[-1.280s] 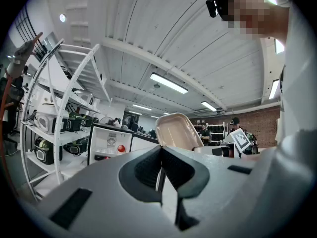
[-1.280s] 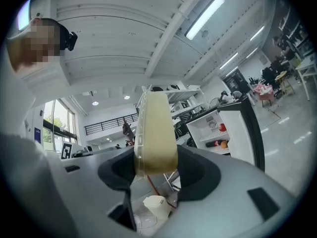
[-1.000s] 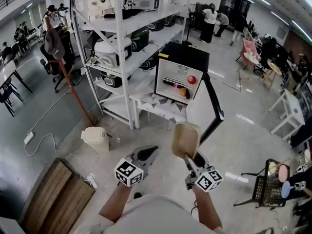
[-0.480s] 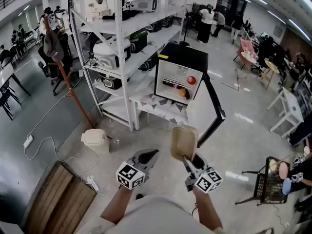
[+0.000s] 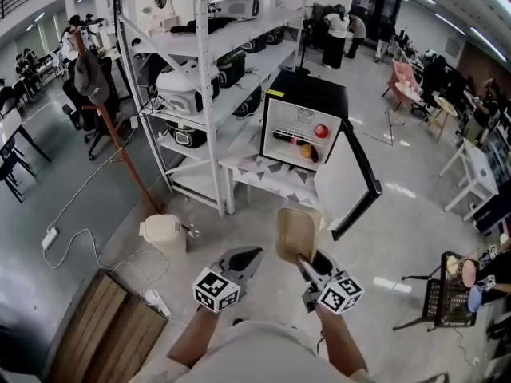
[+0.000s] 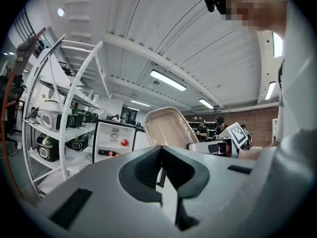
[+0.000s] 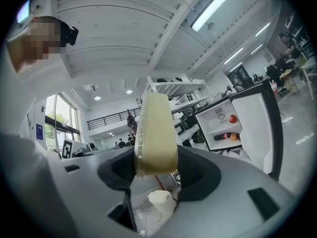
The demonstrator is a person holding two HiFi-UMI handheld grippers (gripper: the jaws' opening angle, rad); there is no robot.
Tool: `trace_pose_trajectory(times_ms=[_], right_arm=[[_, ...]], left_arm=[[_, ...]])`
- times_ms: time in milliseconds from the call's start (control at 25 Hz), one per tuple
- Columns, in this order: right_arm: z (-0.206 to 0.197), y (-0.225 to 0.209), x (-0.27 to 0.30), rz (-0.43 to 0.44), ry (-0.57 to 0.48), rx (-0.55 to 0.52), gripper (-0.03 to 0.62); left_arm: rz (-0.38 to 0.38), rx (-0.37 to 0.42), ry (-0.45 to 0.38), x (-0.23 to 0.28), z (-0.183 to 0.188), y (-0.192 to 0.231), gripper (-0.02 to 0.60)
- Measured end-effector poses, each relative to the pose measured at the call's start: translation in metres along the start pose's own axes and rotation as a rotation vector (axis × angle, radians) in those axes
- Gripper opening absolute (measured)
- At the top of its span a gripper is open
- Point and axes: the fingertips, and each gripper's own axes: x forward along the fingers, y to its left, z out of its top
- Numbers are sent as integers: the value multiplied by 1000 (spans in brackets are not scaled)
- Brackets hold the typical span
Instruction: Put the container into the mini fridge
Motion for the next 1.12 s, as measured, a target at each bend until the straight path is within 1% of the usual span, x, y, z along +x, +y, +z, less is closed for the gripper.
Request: trace_pose_trajectory(times_ms=[120,360,480,600,720,920,1120], right_arm=[[-2,16,13,20,-4,-32,233],[-7,25,20,-12,-9,-11,233],[-11,23,21,-22,2,-14,233],[-8,15,24,-31,1,-12,233],[-5,4,30,-31,-7,2,233],[-1,-24,46,-17,-21,39,233],[15,-49,69,10,-1,31,233]], left_arm=[[-3,0,7,-13,0,11,5],[-6,6,16,-29,0,27,5],[-4,-14,4,-29,0,34,5],[-6,-31,3,-21,-2,40,5],[-6,-32,6,-10,-3,46,5],[19,-26,7,10,-2,63,5],[37,-38,3,43,4,82,5]])
